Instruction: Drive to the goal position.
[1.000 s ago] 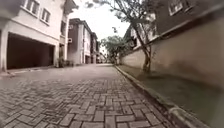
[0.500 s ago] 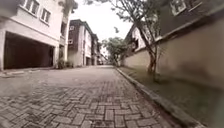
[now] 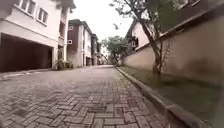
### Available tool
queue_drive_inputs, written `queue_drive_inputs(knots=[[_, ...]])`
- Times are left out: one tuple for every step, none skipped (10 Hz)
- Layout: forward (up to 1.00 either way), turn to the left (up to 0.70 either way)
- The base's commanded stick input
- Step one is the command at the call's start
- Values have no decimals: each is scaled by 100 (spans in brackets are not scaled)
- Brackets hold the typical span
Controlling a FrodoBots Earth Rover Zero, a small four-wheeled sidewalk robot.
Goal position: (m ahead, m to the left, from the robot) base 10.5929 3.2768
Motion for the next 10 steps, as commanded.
queue_drive_inputs(knots=[[70, 0], [70, 0], [70, 0], [70, 0], [70, 0], [70, 0], [70, 0], [70, 0], [70, 0], [70, 0]])
